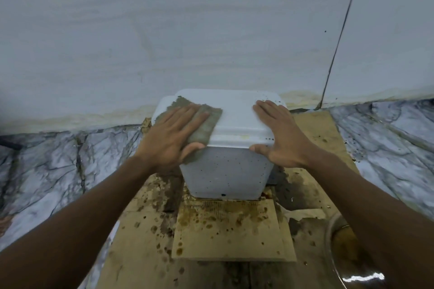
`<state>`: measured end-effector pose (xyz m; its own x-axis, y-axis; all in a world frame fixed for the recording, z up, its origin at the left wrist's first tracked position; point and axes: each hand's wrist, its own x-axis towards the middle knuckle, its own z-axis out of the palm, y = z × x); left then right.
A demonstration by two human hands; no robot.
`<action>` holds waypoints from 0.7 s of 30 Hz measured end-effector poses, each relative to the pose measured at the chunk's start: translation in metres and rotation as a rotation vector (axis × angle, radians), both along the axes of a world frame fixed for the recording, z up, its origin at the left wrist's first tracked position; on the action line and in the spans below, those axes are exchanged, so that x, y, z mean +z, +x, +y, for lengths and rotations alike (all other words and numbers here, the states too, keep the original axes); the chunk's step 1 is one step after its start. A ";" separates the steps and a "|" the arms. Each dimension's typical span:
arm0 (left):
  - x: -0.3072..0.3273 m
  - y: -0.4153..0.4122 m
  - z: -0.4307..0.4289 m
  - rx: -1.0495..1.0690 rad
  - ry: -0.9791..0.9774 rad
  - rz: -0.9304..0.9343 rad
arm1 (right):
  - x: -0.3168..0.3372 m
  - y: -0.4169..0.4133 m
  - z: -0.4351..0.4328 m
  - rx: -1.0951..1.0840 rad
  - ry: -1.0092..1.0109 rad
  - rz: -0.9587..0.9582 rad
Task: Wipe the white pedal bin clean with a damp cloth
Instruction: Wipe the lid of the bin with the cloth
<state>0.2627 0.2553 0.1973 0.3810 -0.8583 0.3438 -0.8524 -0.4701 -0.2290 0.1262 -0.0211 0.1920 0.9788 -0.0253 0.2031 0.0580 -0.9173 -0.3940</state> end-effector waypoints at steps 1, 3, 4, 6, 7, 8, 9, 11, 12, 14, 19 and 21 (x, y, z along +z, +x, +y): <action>0.001 0.001 0.005 0.026 -0.001 0.025 | 0.000 0.000 0.000 -0.002 0.000 0.001; 0.000 -0.003 0.000 0.086 -0.006 0.033 | 0.000 0.001 0.001 -0.013 -0.009 0.008; -0.002 -0.008 -0.009 0.108 -0.006 0.024 | 0.000 0.001 0.001 -0.019 -0.016 0.010; -0.006 -0.022 -0.034 0.105 -0.011 0.012 | -0.001 0.002 0.001 -0.028 -0.029 0.009; -0.007 -0.028 -0.047 0.085 -0.012 0.013 | -0.001 0.002 0.000 -0.030 -0.031 0.007; -0.008 -0.032 -0.057 0.060 -0.012 0.019 | -0.001 0.001 0.000 -0.032 -0.028 0.003; -0.006 -0.033 -0.063 0.028 -0.015 0.027 | -0.002 0.000 -0.001 -0.033 -0.019 0.003; -0.001 -0.029 -0.061 -0.036 -0.013 0.069 | -0.001 -0.002 -0.001 -0.025 -0.005 0.006; 0.002 -0.024 -0.054 -0.053 -0.006 0.110 | -0.001 -0.002 -0.001 -0.018 -0.008 0.010; 0.009 -0.010 -0.033 -0.033 0.015 0.225 | 0.000 -0.001 0.000 -0.014 -0.014 0.015; 0.022 0.018 0.009 0.058 -0.045 0.346 | -0.001 0.000 -0.001 -0.016 0.002 0.012; 0.022 0.014 0.002 0.057 -0.075 0.294 | -0.001 0.001 -0.001 -0.024 -0.005 0.007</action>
